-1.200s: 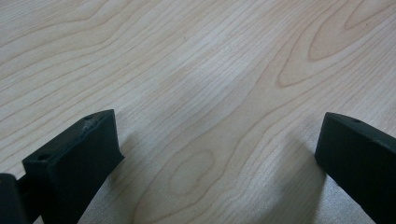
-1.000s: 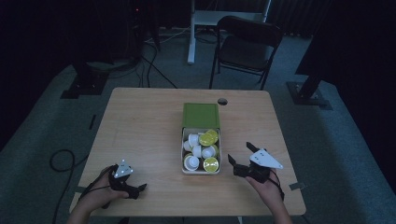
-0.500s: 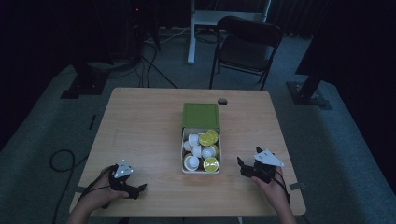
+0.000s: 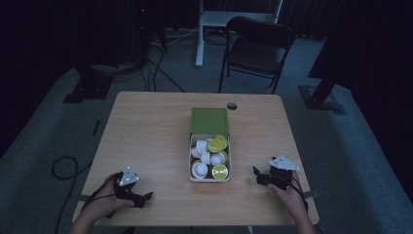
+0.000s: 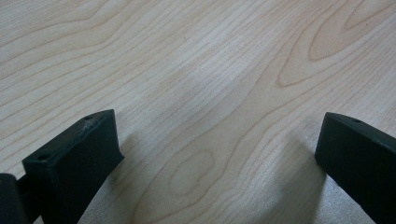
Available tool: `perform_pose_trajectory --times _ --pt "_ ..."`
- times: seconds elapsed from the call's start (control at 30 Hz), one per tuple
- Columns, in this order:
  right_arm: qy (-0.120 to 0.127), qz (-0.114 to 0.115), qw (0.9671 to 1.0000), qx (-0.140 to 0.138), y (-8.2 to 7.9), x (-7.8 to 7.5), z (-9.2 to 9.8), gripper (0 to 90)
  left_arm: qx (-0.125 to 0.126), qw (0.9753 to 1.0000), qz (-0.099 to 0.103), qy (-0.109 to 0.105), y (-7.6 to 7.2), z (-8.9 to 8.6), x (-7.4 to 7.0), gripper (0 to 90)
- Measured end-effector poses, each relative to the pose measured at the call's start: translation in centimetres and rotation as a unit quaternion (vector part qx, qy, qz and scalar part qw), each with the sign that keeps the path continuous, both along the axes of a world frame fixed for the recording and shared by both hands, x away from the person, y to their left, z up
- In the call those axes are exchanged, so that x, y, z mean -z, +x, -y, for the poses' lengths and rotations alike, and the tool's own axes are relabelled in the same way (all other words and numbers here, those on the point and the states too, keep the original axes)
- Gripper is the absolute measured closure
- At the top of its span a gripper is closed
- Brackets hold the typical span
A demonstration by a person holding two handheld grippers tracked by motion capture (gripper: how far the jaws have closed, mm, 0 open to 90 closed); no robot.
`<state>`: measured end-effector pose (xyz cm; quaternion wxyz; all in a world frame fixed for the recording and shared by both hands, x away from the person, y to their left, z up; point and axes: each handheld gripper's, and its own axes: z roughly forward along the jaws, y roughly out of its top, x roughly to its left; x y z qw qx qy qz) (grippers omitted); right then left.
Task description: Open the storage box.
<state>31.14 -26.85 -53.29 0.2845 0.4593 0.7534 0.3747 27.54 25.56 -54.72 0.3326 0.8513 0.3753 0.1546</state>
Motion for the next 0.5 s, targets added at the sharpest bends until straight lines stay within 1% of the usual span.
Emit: perform_pose_trajectory --times 0.1,0.23,0.3,0.33,0.4,0.47,0.5 --pt "-0.013 -0.011 0.9998 -0.011 0.1 0.3 0.2 12.7 0.000 1.0000 0.000 0.000 0.0 0.0 0.0 0.0" --pt "-0.018 -0.036 0.9990 -0.021 0.4 0.8 0.4 12.7 0.000 1.0000 0.000 0.000 0.0 0.0 0.0 0.0" --pt "-0.025 -0.046 0.9982 -0.027 0.5 1.2 0.5 12.8 0.000 1.0000 0.000 0.000 0.0 0.0 0.0 0.0" --pt "-0.026 -0.049 0.9980 -0.029 0.5 1.5 0.6 12.8 0.000 1.0000 0.000 0.000 0.0 0.0 0.0 0.0" --pt "-0.024 -0.064 0.9970 -0.035 0.7 1.7 0.7 13.4 0.000 1.0000 0.000 0.000 0.0 0.0 0.0 0.0" --pt "-0.029 -0.059 0.9973 -0.033 0.7 1.7 0.9 13.1 0.000 1.0000 0.000 0.000 0.0 0.0 0.0 0.0" --pt "-0.027 -0.064 0.9971 -0.032 0.8 1.7 1.0 13.0 0.000 1.0000 0.000 0.000 0.0 0.0 0.0 0.0"
